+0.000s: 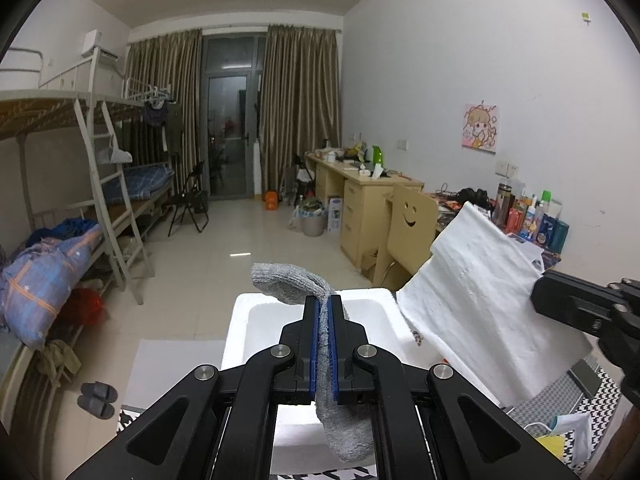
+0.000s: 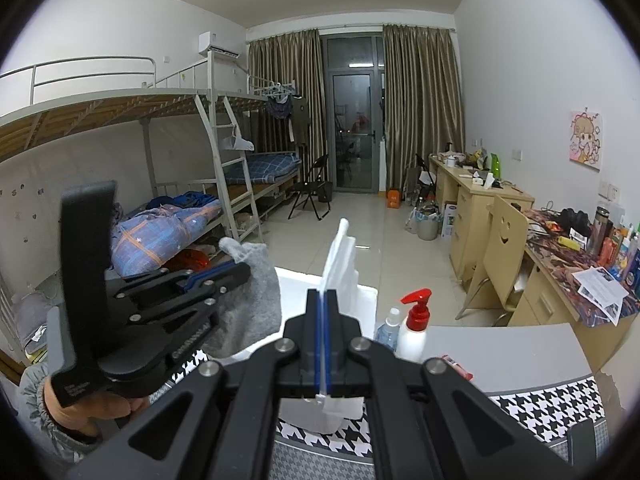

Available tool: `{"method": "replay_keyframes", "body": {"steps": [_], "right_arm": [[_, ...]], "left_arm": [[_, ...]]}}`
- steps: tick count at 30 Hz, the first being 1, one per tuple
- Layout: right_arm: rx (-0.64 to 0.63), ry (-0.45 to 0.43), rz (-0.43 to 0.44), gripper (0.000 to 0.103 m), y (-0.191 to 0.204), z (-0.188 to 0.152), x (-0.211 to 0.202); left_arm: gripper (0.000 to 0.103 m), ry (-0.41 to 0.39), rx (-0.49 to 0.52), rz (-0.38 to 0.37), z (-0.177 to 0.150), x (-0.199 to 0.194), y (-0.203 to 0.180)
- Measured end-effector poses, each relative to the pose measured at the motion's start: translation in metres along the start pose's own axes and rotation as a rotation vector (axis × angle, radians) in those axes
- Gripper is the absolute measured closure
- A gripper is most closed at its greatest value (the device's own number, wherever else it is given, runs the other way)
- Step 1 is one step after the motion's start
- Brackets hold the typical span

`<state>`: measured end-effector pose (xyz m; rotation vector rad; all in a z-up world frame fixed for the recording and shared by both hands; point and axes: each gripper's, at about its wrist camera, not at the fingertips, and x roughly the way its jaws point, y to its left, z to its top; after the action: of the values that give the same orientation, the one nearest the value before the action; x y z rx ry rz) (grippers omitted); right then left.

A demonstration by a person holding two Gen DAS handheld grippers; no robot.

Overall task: Organize soft objects
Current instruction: 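Carry the grey sock with the left gripper while the right carries the paper towel toward the foam box, then open the left gripper above the white foam box to drop the sock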

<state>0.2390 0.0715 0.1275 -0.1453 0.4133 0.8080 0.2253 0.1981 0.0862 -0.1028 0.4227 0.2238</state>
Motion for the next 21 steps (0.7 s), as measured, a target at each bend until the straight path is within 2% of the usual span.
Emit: {"method": "replay_keyframes", "body": {"steps": [12, 16, 18, 19, 20, 21], "right_arm": [[-0.003, 0.020, -0.007, 0.100, 0.003, 0.008, 0.020], [-0.001, 0.024, -0.012, 0.100, 0.004, 0.010, 0.024], [-0.002, 0.027, -0.011, 0.100, 0.003, 0.010, 0.025], [-0.002, 0.027, -0.012, 0.100, 0.003, 0.010, 0.026], [-0.003, 0.027, -0.012, 0.100, 0.003, 0.011, 0.026], [-0.002, 0.027, -0.011, 0.100, 0.003, 0.011, 0.026]], "left_arm": [[0.098, 0.074, -0.014, 0.003, -0.006, 0.043, 0.018], [0.094, 0.097, -0.020, 0.021, -0.009, 0.048, 0.020], [0.074, 0.106, -0.023, 0.023, -0.010, 0.049, 0.021], [0.048, 0.108, -0.024, 0.025, -0.010, 0.049, 0.021], [0.027, 0.102, -0.027, 0.031, -0.009, 0.047, 0.021], [0.023, 0.087, -0.028, 0.033, -0.009, 0.044, 0.021]]}}
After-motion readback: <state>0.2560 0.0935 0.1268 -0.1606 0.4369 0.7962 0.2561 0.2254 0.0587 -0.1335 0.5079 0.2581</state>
